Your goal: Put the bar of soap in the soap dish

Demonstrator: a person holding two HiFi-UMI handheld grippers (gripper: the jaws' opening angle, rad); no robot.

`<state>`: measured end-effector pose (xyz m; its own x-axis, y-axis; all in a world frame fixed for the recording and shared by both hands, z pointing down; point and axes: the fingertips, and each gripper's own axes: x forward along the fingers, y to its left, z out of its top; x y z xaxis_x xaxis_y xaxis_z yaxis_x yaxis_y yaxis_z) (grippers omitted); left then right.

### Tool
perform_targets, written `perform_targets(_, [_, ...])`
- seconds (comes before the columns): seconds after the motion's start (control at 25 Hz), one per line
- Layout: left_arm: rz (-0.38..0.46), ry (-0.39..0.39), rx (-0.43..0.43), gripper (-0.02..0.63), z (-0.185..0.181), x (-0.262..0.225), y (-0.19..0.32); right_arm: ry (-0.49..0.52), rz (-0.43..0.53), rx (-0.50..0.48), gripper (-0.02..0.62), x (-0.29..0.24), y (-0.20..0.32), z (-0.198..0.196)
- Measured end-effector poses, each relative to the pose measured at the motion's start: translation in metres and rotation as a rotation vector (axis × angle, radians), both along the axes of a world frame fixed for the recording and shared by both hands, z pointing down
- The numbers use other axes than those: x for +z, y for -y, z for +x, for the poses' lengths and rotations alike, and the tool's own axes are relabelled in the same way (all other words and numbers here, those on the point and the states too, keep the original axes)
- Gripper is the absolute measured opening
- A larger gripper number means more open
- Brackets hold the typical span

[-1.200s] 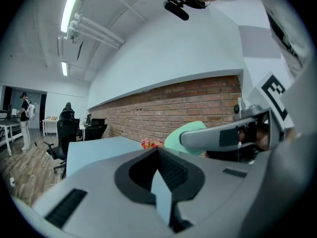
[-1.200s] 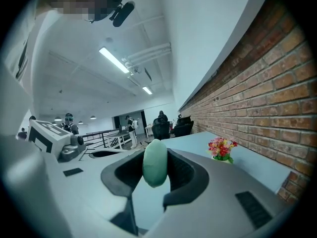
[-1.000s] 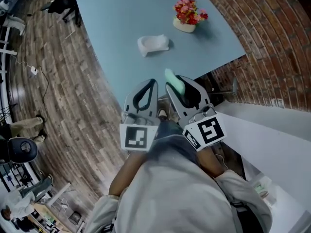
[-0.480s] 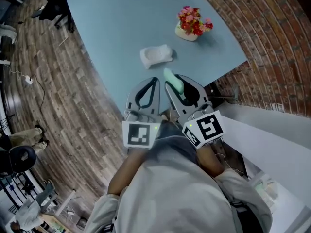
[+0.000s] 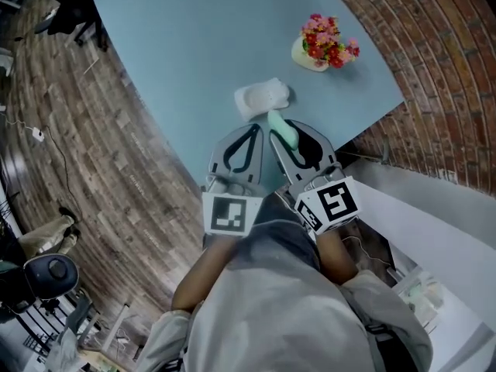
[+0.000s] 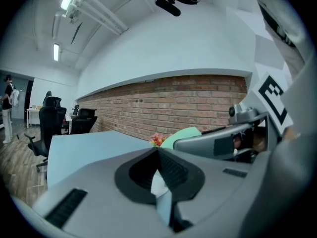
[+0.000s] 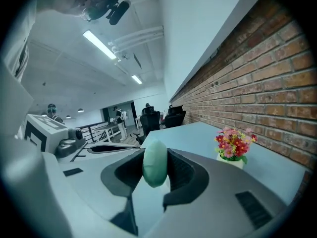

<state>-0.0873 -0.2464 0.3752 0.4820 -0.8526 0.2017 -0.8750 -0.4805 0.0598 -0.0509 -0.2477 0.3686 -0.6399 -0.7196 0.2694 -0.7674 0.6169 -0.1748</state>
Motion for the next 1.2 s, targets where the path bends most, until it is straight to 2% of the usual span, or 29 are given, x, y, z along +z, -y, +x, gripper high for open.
perform_targets(0.28, [0.009,0.006,0.023,0.003,-0.01,0.016,0.019,-0.043,-0.038,0.025,0.13,0.03,0.027,-0.007])
perform_targets(0.64, [-0.05,-0.003,0.009,0.003,-0.016,0.043,0.038,-0.09,-0.088,0.037,0.13,0.07,0.052,-0.009])
perform_targets(1.2, [-0.057,-0.004,-0.004,0.003,-0.024,0.054,0.038,-0.124,-0.13,0.038,0.13,0.101,0.064,-0.015])
